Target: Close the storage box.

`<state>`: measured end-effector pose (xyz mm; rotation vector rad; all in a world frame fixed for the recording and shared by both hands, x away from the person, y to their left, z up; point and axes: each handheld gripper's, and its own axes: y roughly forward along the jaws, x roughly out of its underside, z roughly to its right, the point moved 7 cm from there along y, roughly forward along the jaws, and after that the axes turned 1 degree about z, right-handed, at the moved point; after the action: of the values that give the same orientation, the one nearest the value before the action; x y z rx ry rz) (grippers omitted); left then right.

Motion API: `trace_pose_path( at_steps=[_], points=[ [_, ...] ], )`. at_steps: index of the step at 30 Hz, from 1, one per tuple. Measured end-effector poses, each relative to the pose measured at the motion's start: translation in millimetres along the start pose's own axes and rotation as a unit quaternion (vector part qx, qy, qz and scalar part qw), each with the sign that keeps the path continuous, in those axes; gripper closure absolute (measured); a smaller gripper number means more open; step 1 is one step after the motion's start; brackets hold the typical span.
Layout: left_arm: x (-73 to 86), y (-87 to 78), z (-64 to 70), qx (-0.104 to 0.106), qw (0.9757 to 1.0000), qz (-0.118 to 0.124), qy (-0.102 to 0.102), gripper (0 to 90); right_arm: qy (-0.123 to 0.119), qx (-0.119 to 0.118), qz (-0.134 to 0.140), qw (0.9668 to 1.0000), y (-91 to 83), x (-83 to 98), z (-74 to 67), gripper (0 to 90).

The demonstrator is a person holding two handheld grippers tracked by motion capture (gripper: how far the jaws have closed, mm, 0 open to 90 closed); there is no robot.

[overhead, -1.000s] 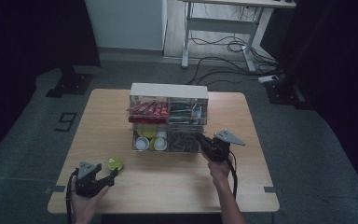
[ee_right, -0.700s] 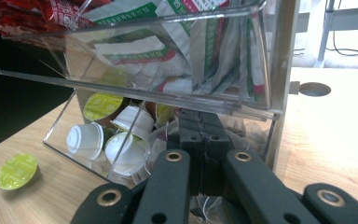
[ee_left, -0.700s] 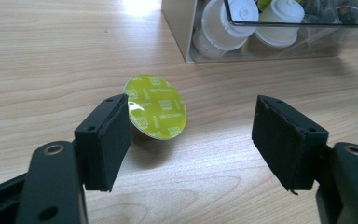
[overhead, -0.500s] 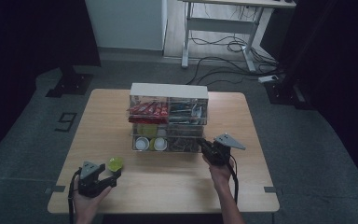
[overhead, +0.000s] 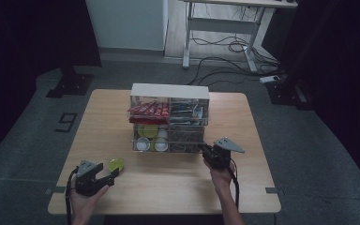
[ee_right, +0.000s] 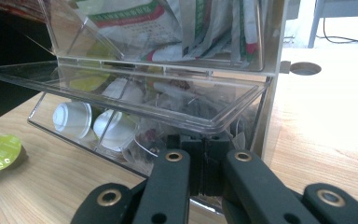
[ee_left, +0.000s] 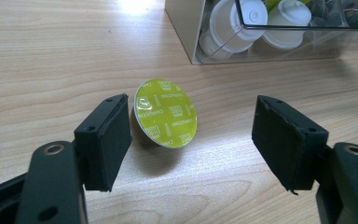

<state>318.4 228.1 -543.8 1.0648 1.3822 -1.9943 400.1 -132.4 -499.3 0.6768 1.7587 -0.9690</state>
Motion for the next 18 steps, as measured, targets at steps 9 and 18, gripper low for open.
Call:
trace_pose_path(
  at_steps=[9,18],
  points=[
    [3.0,2.1,1.8,0.002,1.0000,-0.007,0.002,28.5,0.002,0.003,-0.007,1.0000,-1.5,5.3,2.3,89.4],
    [2.6,-0.2,-2.3,0.001,1.0000,-0.005,-0.003,28.5,0.002,0.006,-0.018,0.9998,-1.9,12.5,3.5,89.4]
  ],
)
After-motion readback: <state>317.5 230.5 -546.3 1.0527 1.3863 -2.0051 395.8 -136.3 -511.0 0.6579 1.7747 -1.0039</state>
